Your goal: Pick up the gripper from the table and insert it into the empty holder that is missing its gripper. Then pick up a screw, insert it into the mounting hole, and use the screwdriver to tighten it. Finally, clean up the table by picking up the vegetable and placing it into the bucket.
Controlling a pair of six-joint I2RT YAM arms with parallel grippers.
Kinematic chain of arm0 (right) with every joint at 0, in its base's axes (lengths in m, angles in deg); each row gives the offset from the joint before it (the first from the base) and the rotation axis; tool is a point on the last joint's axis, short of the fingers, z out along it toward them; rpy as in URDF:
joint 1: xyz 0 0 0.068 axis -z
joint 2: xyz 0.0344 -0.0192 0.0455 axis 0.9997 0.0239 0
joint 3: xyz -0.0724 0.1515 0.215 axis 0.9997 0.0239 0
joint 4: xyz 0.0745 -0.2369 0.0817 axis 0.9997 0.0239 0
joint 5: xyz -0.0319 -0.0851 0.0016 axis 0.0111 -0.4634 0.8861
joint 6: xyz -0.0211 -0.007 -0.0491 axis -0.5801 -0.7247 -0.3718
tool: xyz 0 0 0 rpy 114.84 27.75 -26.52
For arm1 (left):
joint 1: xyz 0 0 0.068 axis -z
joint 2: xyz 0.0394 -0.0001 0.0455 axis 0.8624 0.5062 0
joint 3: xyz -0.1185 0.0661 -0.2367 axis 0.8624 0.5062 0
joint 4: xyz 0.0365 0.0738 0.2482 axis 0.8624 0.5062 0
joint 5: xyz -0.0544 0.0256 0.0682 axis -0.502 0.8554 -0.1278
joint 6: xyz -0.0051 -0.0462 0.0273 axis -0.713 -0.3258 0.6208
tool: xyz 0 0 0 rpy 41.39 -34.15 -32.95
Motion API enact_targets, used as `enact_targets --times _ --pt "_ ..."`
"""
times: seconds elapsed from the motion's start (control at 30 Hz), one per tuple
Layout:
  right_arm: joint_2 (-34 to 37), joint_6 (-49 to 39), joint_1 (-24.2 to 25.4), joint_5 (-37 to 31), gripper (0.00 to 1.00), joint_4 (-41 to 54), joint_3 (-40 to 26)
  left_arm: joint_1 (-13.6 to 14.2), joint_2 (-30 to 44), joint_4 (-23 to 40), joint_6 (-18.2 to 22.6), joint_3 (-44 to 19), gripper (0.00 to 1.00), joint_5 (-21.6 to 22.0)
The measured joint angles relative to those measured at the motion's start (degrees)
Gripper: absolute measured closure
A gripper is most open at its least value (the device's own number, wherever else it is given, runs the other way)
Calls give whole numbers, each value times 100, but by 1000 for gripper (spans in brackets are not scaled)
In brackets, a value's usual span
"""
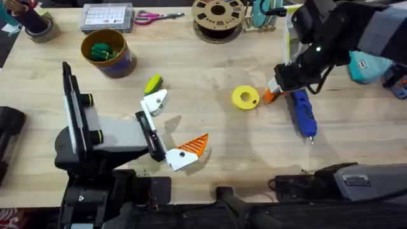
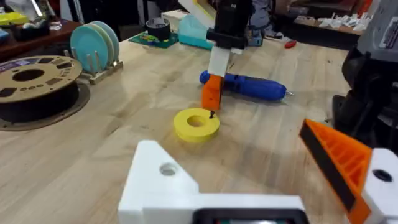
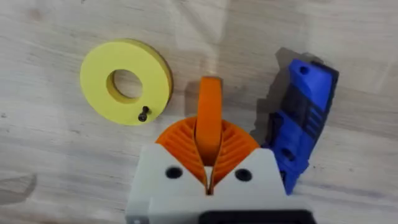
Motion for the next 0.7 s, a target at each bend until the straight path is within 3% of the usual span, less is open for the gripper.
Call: enact_targets --times 0.23,0.43,0.7 --pt "0 4 0 0 989 371 -147 1 0 0 0 0 15 0" --pt "-144 24 0 31 990 561 -821 -1 0 0 0 0 14 0" --pt "-963 48 0 873 991 147 -1043 1 2 0 0 0 15 0"
